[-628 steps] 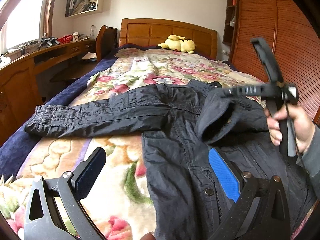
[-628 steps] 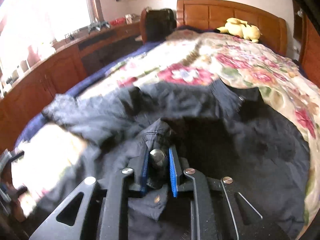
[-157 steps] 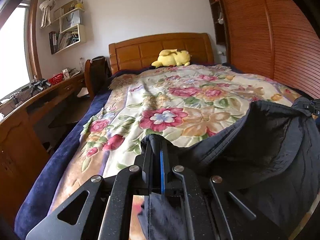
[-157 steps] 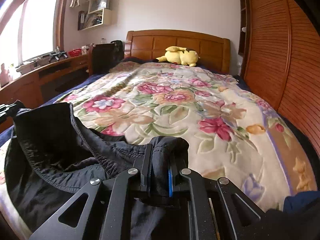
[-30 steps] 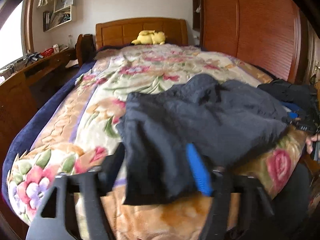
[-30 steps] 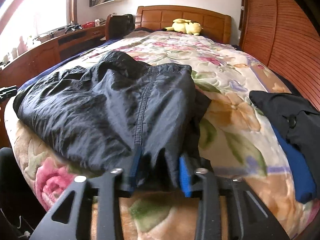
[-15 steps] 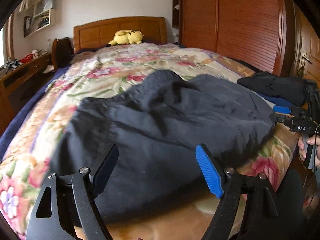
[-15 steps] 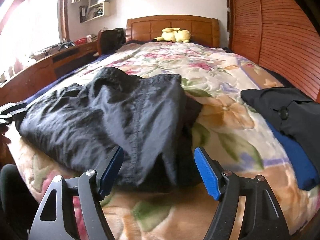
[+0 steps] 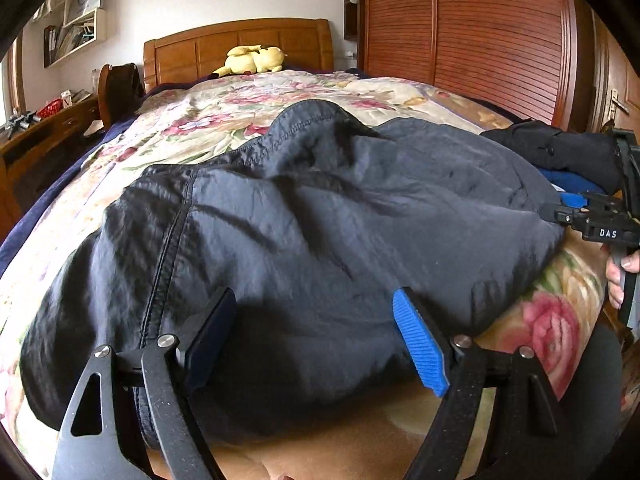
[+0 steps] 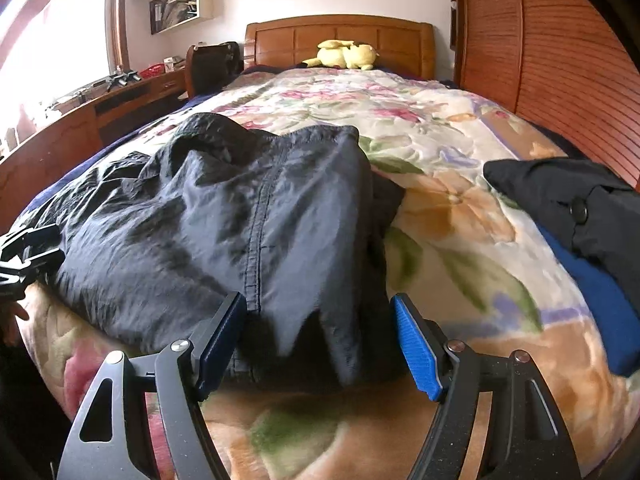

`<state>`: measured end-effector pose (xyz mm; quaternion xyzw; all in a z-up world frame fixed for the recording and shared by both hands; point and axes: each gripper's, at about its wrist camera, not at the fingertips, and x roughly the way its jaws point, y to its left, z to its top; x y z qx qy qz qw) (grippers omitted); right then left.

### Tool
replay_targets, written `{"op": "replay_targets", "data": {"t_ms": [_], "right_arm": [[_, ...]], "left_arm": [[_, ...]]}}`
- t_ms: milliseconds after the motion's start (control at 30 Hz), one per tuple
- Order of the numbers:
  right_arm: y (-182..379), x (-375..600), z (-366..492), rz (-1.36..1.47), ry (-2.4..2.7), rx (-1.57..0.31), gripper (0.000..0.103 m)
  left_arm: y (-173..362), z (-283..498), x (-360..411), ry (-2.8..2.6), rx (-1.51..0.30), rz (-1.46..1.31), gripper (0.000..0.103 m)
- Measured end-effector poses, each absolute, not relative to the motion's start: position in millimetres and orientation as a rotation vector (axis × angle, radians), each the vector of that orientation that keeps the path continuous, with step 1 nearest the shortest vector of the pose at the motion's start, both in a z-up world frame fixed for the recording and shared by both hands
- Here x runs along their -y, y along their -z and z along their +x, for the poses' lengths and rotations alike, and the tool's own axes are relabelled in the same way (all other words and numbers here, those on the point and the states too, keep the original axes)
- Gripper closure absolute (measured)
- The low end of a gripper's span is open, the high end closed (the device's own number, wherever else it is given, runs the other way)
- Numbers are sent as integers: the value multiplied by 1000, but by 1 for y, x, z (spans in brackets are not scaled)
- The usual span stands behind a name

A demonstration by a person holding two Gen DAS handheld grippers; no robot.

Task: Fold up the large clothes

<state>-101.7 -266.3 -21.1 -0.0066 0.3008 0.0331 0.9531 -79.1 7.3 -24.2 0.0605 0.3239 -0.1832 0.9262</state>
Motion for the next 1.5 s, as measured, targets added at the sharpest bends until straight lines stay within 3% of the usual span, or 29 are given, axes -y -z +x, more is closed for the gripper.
{"op": "replay_targets", "data": {"t_ms": [600,1133,1500], "right_arm": [[31,254,-95,90,18,-707,22],[21,270,-150,191,-30,-674,22],[37,305,-116,424,-59,-660,22]], "left_arm": [[32,-90,-16,404,-598,102,21],[32,-89,-16,404,-598,102,21],[32,-89,-16,404,-597,102,21]]}}
